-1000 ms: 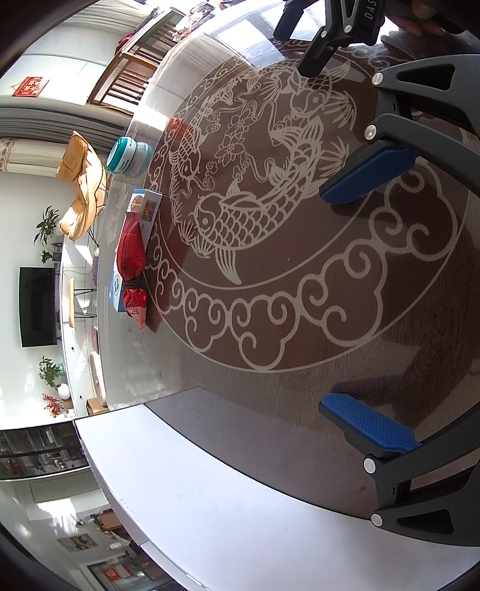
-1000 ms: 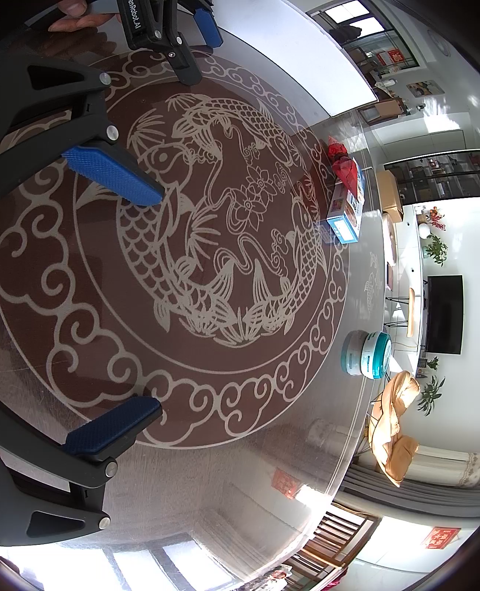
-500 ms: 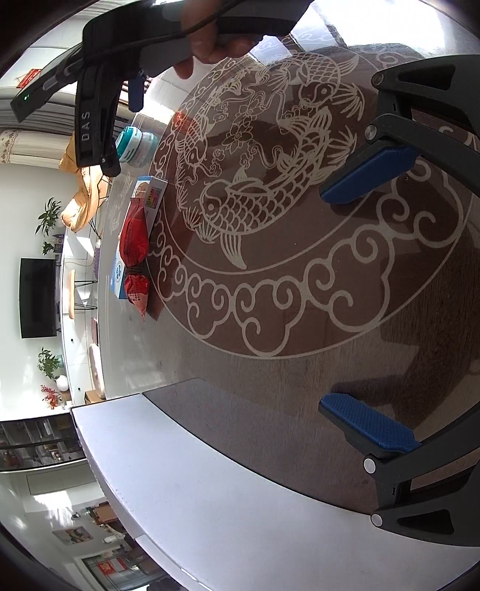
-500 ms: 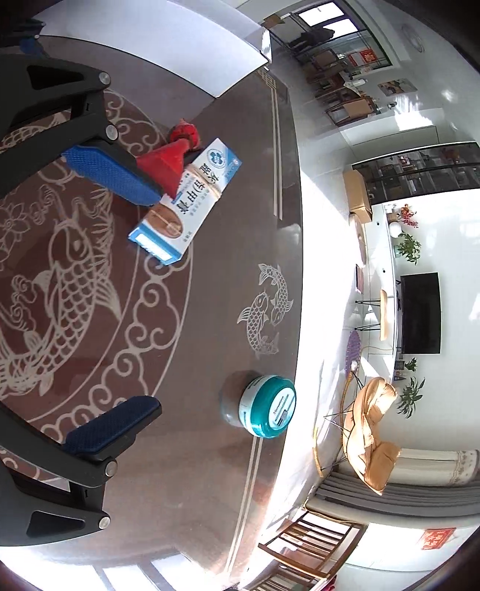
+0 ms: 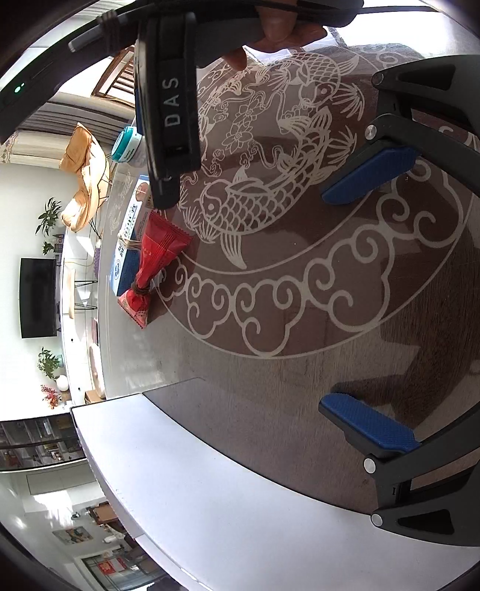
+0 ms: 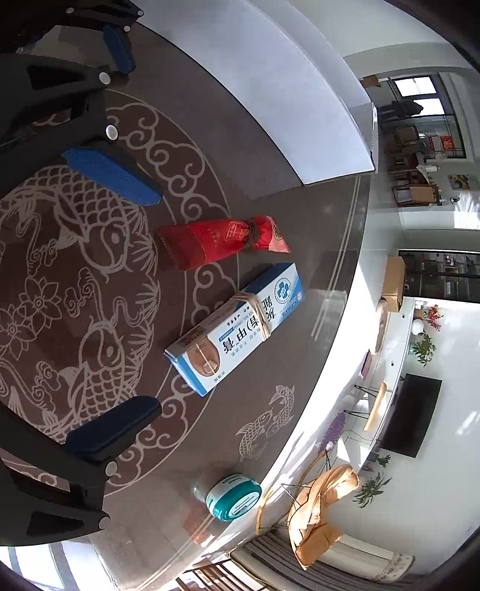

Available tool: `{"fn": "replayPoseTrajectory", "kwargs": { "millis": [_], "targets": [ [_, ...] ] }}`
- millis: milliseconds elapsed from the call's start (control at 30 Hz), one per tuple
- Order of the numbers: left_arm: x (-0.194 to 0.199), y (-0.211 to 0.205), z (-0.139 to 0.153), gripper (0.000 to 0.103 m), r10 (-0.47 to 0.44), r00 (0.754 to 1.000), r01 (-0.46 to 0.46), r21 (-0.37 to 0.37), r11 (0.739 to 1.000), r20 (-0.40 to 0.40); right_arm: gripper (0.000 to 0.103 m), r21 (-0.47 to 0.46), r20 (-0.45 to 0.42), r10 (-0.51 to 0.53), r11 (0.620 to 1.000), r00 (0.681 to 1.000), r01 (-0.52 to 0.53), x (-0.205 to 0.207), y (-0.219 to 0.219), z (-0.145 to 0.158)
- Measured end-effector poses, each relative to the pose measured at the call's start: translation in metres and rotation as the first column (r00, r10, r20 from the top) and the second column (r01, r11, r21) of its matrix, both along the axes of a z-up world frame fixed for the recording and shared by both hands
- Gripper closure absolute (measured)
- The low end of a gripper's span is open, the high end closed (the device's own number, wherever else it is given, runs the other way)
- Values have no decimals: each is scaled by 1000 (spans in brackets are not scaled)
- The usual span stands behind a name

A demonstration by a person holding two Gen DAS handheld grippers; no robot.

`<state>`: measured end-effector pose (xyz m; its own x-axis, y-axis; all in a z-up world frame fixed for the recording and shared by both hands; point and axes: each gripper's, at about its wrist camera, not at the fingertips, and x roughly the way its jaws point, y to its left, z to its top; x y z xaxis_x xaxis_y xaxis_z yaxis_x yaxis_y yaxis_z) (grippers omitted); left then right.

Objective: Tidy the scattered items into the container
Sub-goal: 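Grasp the blue-white toe nail cream box with the right tool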

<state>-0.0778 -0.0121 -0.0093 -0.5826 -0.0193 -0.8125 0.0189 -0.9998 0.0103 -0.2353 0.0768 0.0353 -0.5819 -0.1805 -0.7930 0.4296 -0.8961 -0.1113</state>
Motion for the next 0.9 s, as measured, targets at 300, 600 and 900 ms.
{"fn": "replayPoseTrajectory", "kwargs": {
  "millis": [300,600,900],
  "targets": [
    [0,0,0,0,0,1000,0,0,1000,0,0,65,83,-37,997,996,32,-23,58,-27],
    [0,0,0,0,0,1000,0,0,1000,0,0,-34,157,61,998,986,-56,-95,13,-36],
    [0,0,0,0,-1,1000,1,0,1000,0,47,-35,153,50,998,987,-45,-106,-15,-28]
  ]
}}
